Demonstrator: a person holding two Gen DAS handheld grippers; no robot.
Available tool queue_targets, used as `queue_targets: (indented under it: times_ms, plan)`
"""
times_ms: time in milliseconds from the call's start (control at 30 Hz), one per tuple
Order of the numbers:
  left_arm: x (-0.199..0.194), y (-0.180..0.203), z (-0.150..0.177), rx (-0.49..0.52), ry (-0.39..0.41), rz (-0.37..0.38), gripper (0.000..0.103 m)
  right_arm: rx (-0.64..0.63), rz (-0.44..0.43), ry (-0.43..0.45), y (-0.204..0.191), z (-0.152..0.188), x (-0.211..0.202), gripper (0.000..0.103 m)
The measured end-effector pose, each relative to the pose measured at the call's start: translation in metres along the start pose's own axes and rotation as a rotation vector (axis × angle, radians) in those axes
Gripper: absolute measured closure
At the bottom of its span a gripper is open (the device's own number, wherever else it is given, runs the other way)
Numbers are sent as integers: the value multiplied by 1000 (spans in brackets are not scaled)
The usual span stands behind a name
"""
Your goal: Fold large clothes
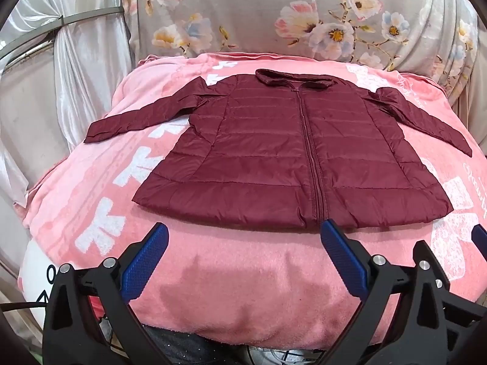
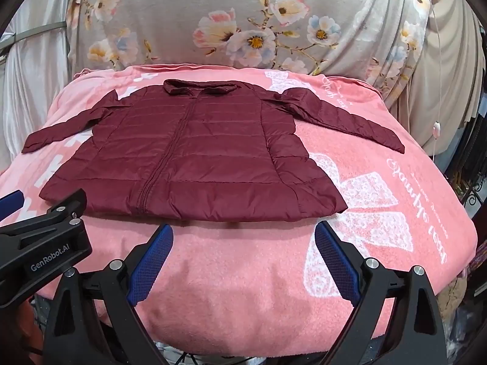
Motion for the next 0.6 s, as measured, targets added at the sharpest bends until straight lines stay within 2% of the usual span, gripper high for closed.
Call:
queue_targets:
  times_ms: [600]
  plan:
    - [2,-6,5,-21,-5,-5,6,-4,7,2,-2,-1,-1,11]
Point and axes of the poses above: each gripper's, at about its wrist camera, not at the fingertips, and x roughly the way its jaws point, y to its right, z to its underside, the point moved 8 cm from there along x, roughly the way its jaws point, and after that the axes turned 7 degrees about -x, right-handed, at the moved point
